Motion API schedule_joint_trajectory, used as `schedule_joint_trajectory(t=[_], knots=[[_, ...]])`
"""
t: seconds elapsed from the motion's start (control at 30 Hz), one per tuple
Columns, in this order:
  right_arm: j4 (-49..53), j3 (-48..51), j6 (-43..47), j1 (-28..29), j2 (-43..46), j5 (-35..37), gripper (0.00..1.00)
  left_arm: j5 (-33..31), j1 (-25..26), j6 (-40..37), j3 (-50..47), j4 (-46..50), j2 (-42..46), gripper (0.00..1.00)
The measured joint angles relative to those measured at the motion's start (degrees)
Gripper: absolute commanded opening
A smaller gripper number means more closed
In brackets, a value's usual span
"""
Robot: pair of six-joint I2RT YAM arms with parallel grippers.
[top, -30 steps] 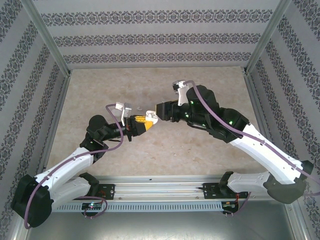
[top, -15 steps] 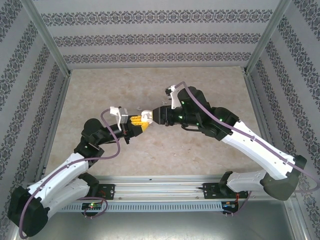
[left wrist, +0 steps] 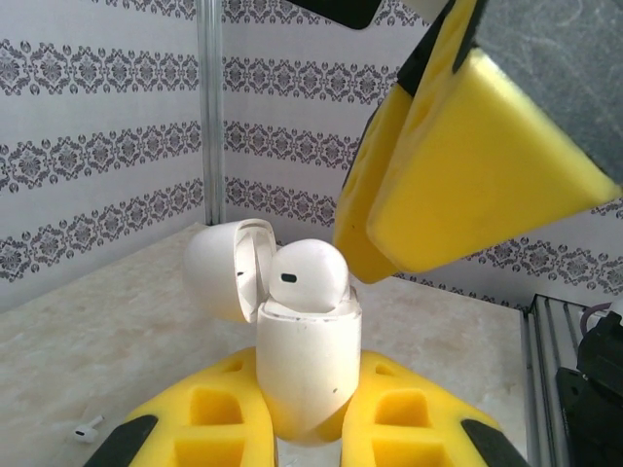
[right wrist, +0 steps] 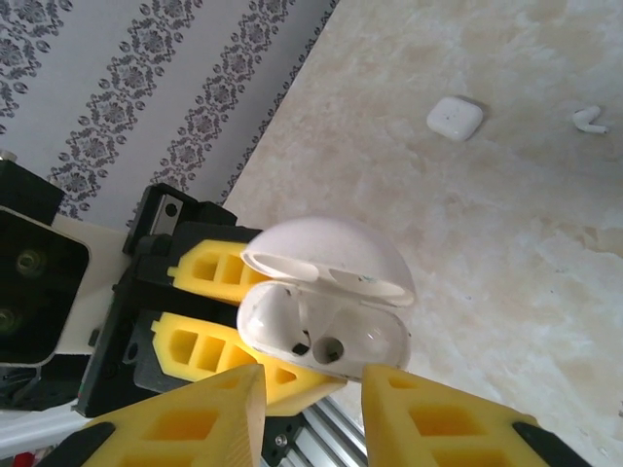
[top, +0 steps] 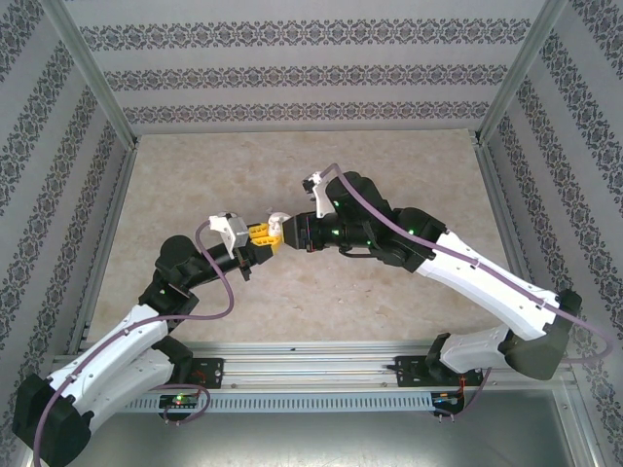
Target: Insert the wireless bluetooth earbuds into the charging case
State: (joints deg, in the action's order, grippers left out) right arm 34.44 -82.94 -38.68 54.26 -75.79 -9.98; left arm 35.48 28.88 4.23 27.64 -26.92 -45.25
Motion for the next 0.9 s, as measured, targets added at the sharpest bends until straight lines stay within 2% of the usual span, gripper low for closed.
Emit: schedule_joint_trajectory(t=[0.23,0.43,0.7,0.9], knots=[[-0.33,-2.01,0.07,0.02,-2.14,-0.02,0.29,0.04,0.00,-1.27,-0.33,0.42,-0.20,0.00],[-0.17,-2.95,0.92,0.00,-3.82,-0.44,0.22,0.07,0.00,-2.14,-0.42,0.63,-0.50,0.00],[2.69,-5.14,2.40,-0.52,-5.35,-1.73,0.25,2.12,0.00,-2.34,-0.42,0.68,-2.01,0.00],[6.73,-7.93,4.39,-0.90,-7.21,-2.34,0.20,3.43,0.00,-2.29,-0.42,0.79,-2.82,0.00]])
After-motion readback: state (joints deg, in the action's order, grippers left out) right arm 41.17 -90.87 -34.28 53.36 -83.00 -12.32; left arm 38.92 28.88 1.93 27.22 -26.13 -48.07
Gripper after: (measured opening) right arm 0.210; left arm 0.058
